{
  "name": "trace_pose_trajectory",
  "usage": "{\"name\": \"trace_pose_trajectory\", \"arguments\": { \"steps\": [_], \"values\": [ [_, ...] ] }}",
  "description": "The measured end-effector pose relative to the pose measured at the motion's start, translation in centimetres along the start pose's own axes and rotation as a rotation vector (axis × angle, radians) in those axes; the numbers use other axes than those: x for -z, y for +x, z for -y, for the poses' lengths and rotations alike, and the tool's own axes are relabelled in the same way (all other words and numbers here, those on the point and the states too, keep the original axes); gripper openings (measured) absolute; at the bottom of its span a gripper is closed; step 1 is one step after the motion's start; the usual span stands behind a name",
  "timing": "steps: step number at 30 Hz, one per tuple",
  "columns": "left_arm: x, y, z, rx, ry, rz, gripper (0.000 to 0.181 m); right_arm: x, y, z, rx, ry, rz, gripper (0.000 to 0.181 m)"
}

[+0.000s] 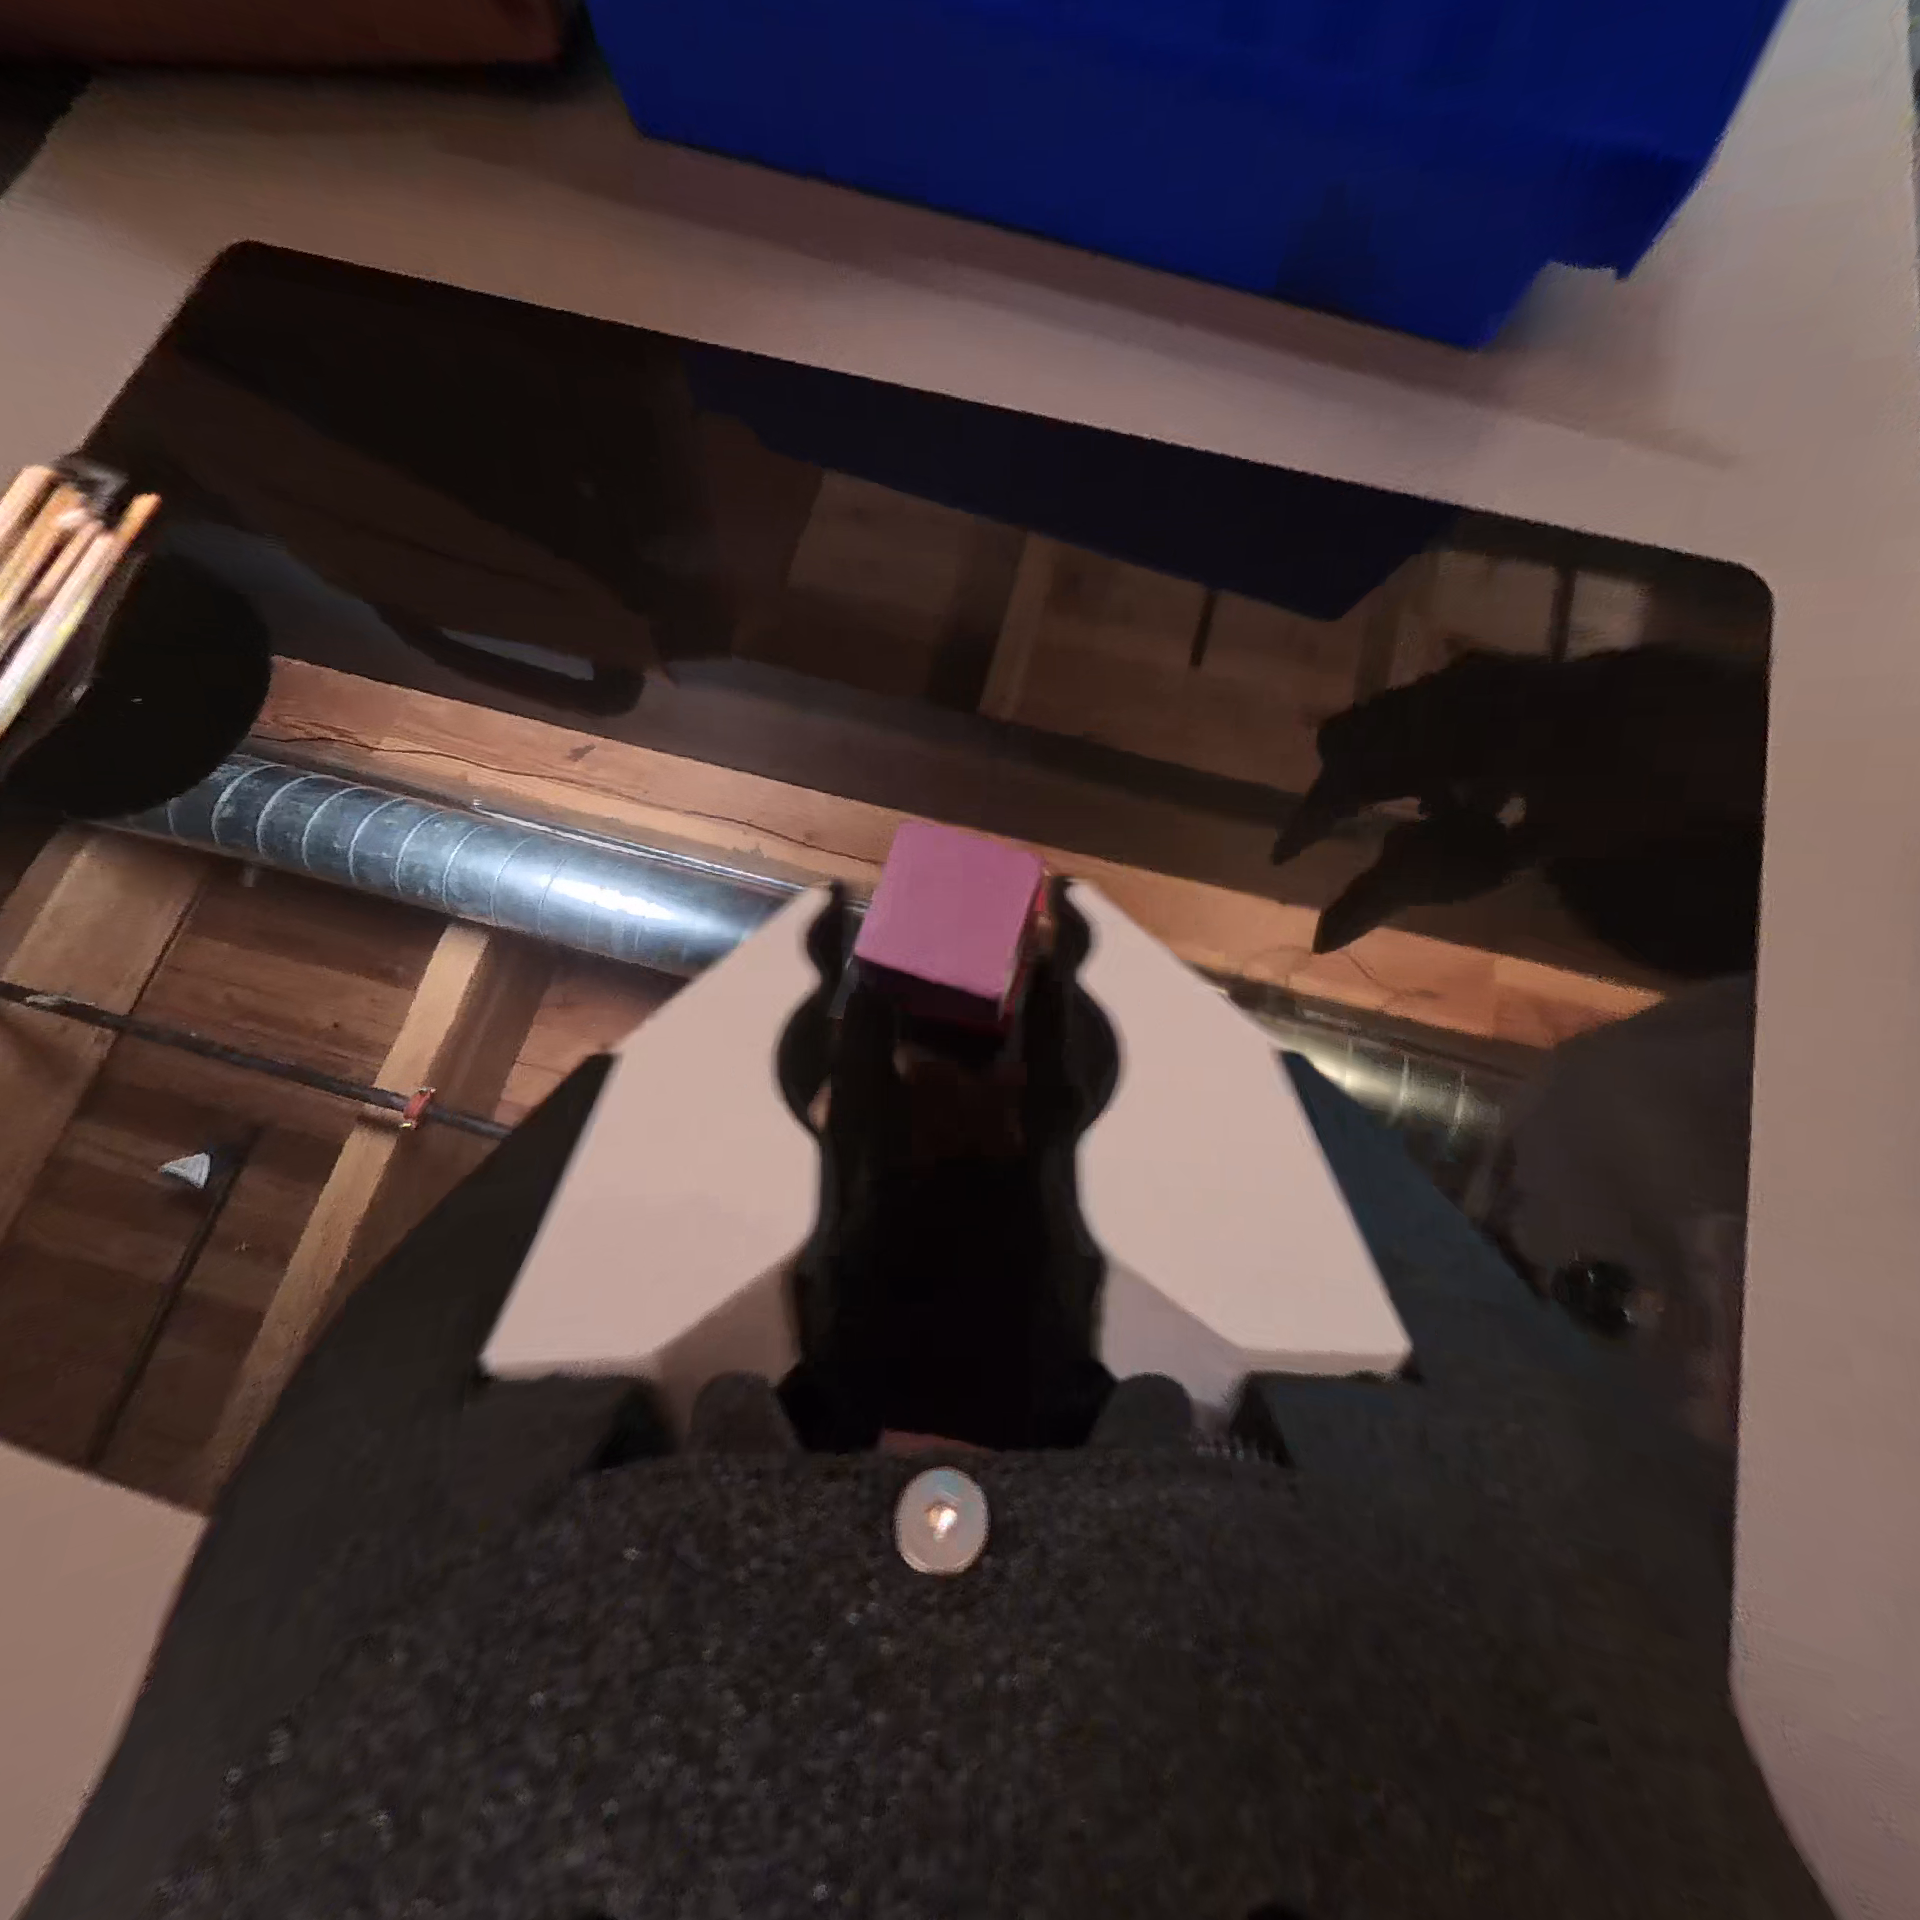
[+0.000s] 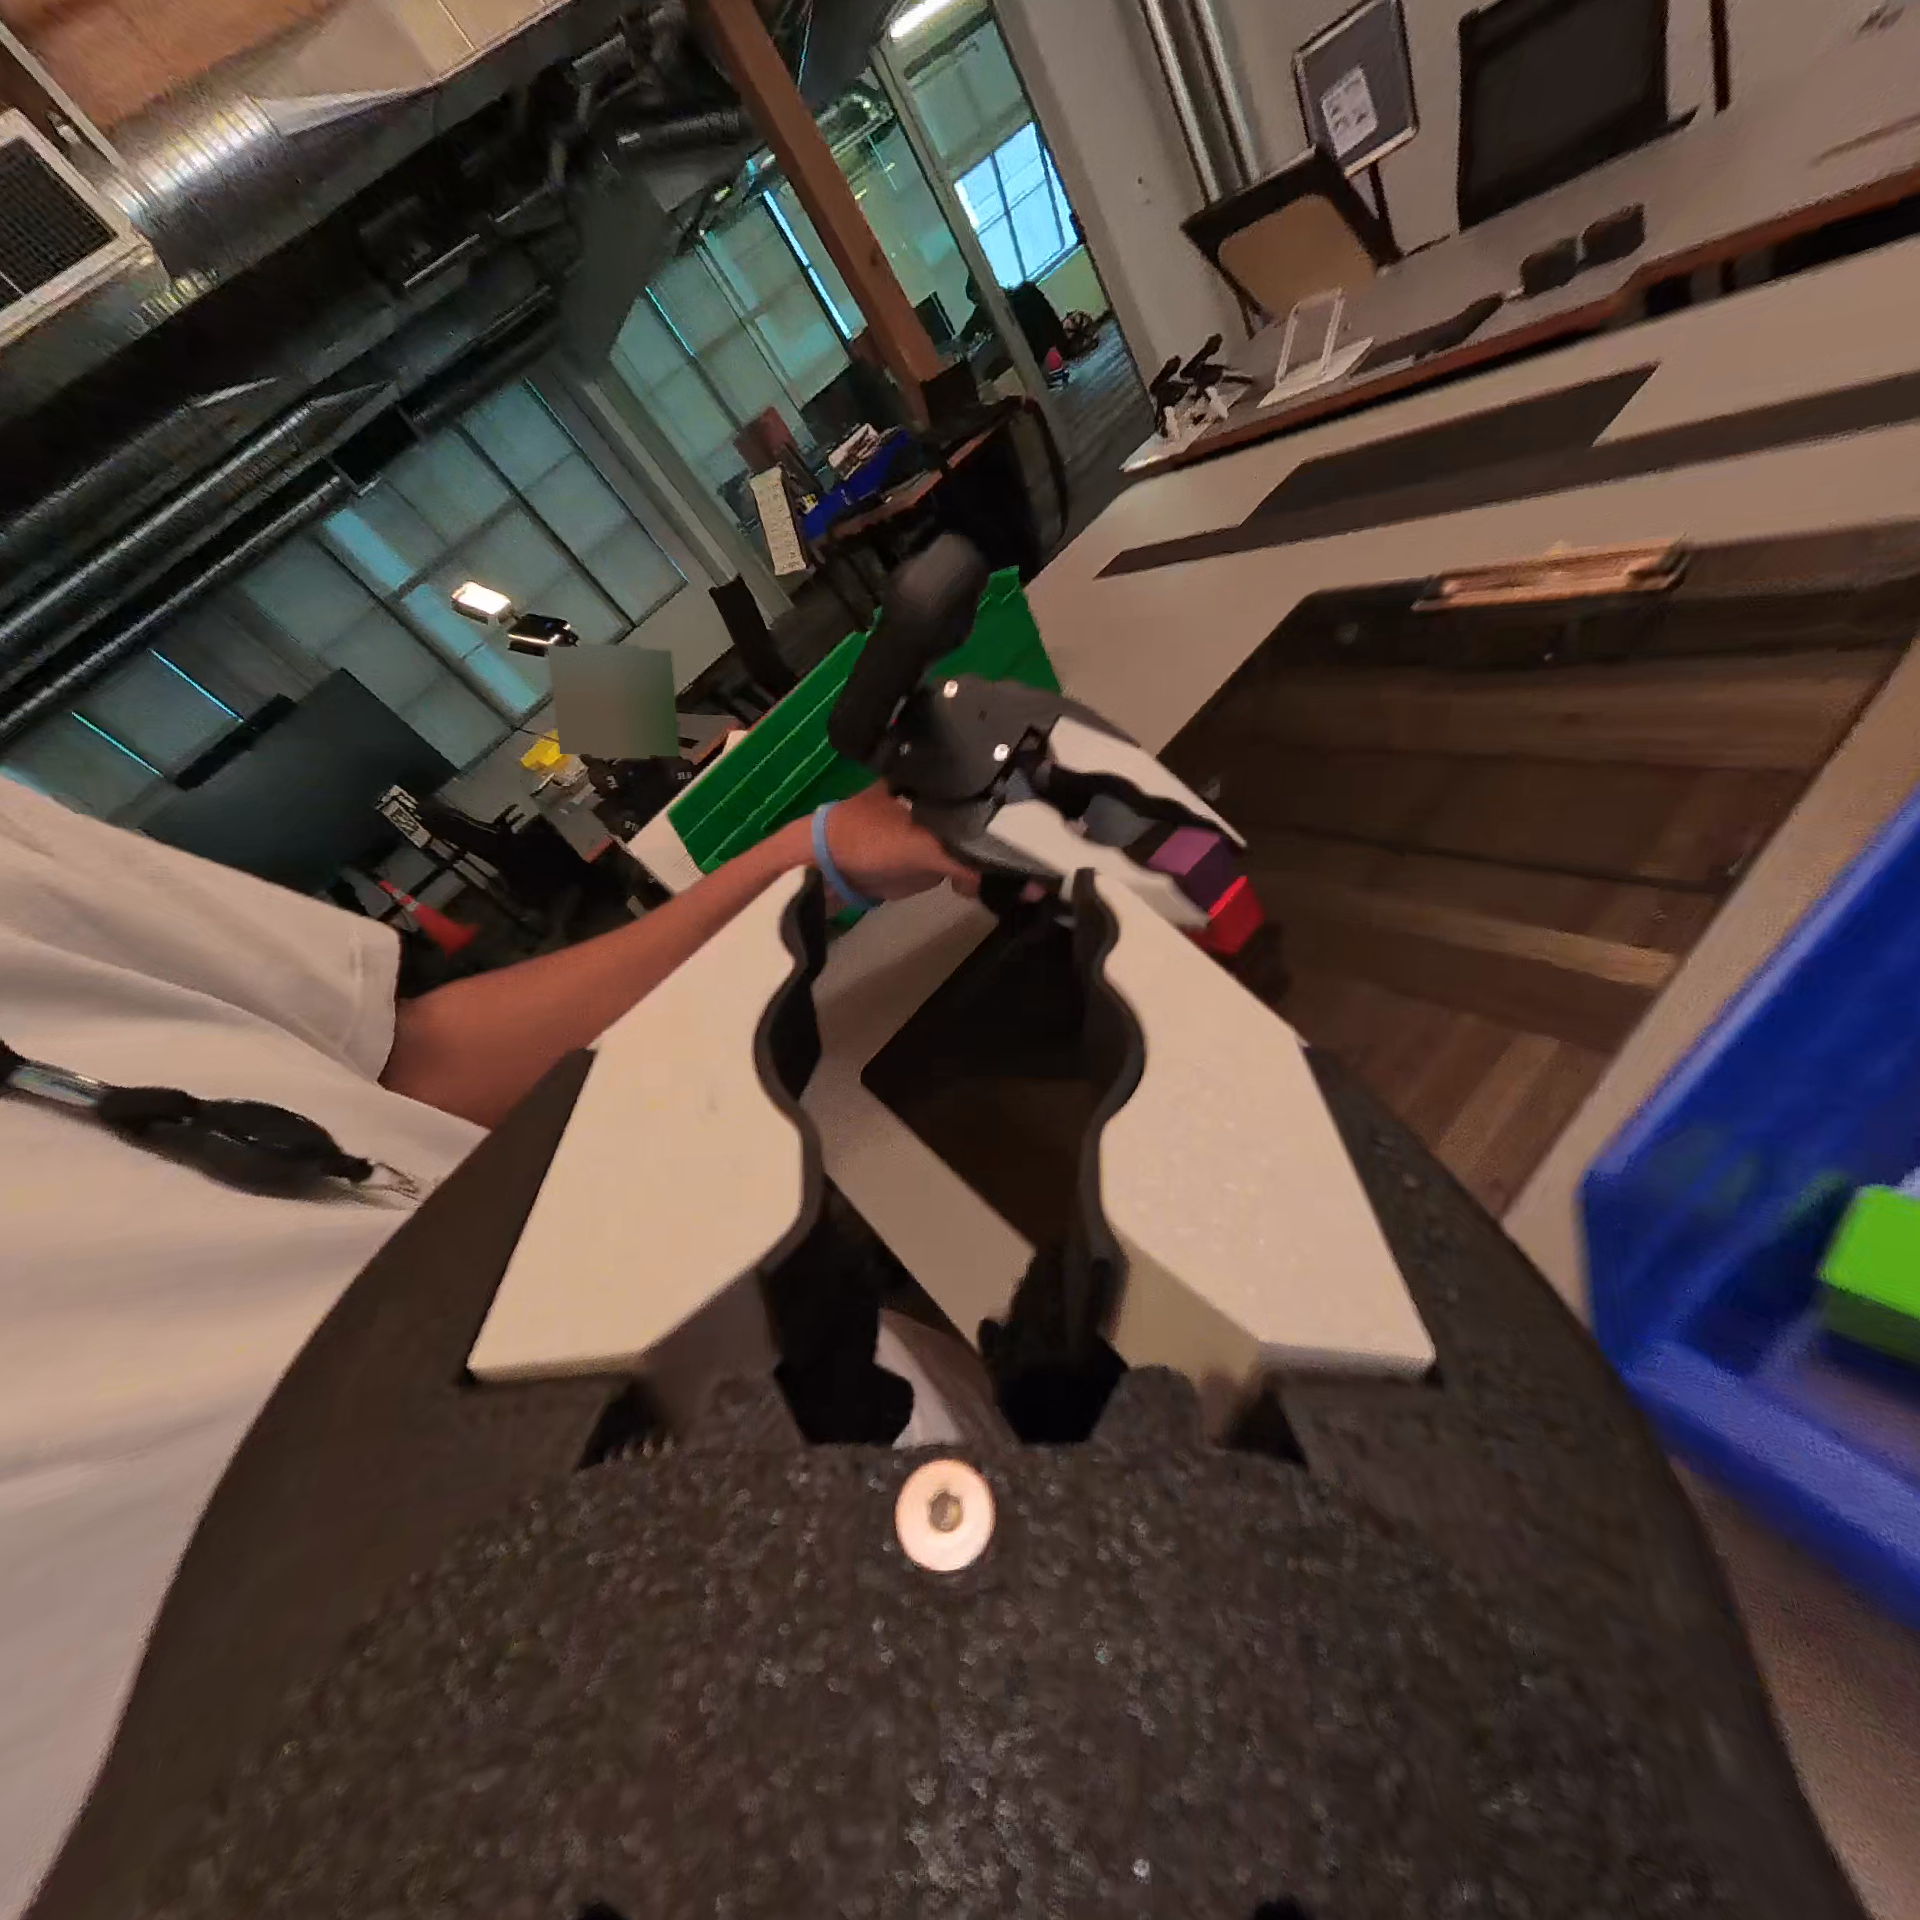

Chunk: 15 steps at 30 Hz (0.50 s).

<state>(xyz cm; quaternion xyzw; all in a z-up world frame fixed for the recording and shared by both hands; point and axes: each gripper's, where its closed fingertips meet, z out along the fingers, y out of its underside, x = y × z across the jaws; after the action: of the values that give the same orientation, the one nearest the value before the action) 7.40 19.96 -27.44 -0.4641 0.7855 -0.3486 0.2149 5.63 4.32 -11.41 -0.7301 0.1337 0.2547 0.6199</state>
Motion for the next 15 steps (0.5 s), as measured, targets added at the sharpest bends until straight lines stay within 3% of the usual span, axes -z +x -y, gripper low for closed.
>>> {"name": "trace_pose_trajectory", "arguments": {
  "steps": [4, 6, 9, 11, 13, 15],
  "values": [
    [1.3, 1.0, 1.9, -0.022, 0.067, -0.013, 0.032, -2.5, -0.5, -2.1, 0.137, 0.104, -0.025, 0.058],
    [2.5, 2.6, 3.5, 0.034, 0.136, -0.090, 0.032, -3.5, 0.0, -2.6, 0.267, 0.073, -0.063, 0.056],
    [5.9, 6.1, 8.6, 0.229, 0.408, -0.337, 0.030, -5.0, 0.4, -2.7, 0.337, 0.024, -0.050, 0.052],
    [8.5, 7.9, 11.8, 0.398, 0.577, -0.538, 0.029, -5.6, -0.1, -1.4, 0.364, 0.073, -0.033, 0.057],
    [9.5, 8.7, 13.4, 0.553, 0.646, -0.669, 0.028, -5.9, -0.5, 0.1, 0.525, 0.131, -0.092, 0.060],
    [9.2, 9.2, 13.8, 0.668, 0.632, -0.717, 0.028, -6.3, -0.7, 0.7, 0.708, 0.129, -0.173, 0.060]
  ]
}}
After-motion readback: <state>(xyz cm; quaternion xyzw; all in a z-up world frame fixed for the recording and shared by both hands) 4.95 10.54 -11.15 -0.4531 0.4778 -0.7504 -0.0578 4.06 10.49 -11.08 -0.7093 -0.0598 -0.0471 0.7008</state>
